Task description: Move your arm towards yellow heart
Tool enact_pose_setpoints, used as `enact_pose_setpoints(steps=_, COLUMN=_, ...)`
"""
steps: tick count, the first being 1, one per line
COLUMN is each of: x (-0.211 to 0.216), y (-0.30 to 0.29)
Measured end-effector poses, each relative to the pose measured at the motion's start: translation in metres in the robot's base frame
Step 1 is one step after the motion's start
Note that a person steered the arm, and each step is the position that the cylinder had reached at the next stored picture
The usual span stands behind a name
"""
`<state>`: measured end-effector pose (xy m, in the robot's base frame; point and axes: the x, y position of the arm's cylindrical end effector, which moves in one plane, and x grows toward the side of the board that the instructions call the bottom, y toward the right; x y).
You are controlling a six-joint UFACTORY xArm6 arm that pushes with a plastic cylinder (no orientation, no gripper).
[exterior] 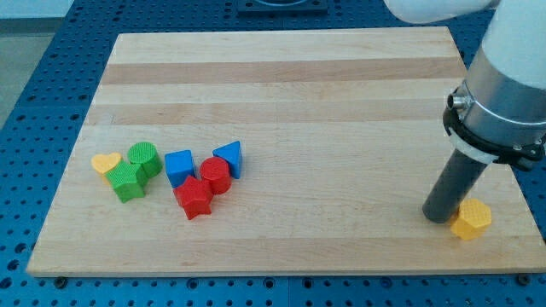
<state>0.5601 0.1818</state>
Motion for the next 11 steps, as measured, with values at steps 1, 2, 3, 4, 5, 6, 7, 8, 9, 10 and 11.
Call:
enact_pose_setpoints(steps=1, x=0.000, y=0.002)
enact_pose_setpoints(steps=2, x=0.000, y=0.006)
enact_pose_setpoints(steps=3, x=0.000, y=0.009)
enact_pose_setpoints(steps=4, x=0.001, y=-0.022)
enact_pose_setpoints(steps=5, x=0.015, y=-0.107)
enact_pose_setpoints(steps=6, x=0.031, y=-0.189)
enact_pose_setpoints(steps=7, x=0.034, y=-0.270)
enact_pose_setpoints(steps=8, x=0.034, y=-0.335)
enact_pose_setpoints(steps=9, x=0.028, y=-0.397)
enact_pose_setpoints(steps=10, x=0.002, y=-0.447)
enact_pose_setpoints(steps=11, x=-0.026, y=-0.486)
